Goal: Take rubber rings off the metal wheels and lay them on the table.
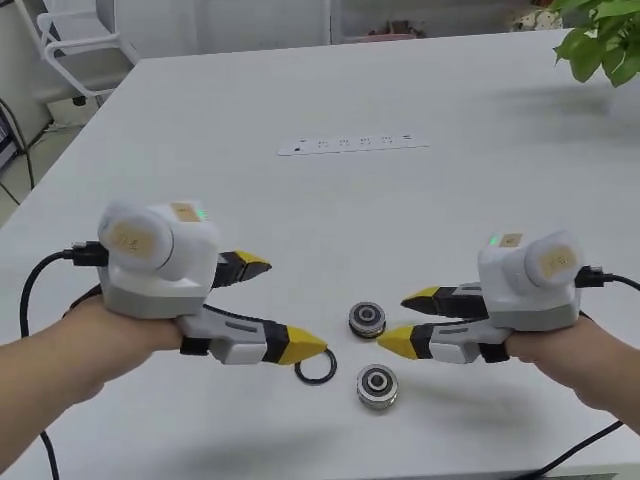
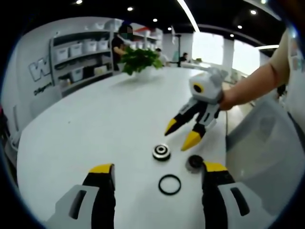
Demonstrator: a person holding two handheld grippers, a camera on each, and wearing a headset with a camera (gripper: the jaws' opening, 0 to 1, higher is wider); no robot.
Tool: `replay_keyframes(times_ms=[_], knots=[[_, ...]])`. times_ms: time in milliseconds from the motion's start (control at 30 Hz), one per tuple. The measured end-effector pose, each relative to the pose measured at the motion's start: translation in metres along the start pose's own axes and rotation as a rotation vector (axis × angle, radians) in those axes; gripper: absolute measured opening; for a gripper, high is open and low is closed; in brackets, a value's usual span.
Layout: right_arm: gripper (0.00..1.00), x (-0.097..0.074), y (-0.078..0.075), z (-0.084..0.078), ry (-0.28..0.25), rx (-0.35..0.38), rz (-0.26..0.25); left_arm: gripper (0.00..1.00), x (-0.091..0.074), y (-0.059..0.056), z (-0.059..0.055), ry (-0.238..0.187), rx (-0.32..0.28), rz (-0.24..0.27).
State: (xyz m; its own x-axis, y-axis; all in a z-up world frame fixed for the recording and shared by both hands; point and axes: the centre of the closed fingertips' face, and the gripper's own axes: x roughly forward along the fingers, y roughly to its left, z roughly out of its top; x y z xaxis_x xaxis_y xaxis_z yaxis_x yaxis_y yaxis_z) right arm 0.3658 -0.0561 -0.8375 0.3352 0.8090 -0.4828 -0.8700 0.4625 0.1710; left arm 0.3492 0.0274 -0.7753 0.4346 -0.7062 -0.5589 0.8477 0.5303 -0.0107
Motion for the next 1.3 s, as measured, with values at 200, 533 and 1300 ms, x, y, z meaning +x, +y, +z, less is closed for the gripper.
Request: replay_keyframes(times_ms=[200, 533, 1300], knots=[[0.37, 0.001, -0.002, -0.001, 0.001, -0.008, 0.0, 0.72, 0.007, 0.003, -0.001, 0.006, 0.011, -0.004], [0.35, 0.003, -0.004, -0.004, 0.006, -0.012, -0.001, 0.68, 0.021, 0.005, 0.0, 0.009, 0.016, -0.021], [0.28, 0.006, -0.008, -0.009, 0.005, -0.01, -0.004, 0.55, 0.04, 0.007, -0.007, 0.04, 0.042, -0.047]])
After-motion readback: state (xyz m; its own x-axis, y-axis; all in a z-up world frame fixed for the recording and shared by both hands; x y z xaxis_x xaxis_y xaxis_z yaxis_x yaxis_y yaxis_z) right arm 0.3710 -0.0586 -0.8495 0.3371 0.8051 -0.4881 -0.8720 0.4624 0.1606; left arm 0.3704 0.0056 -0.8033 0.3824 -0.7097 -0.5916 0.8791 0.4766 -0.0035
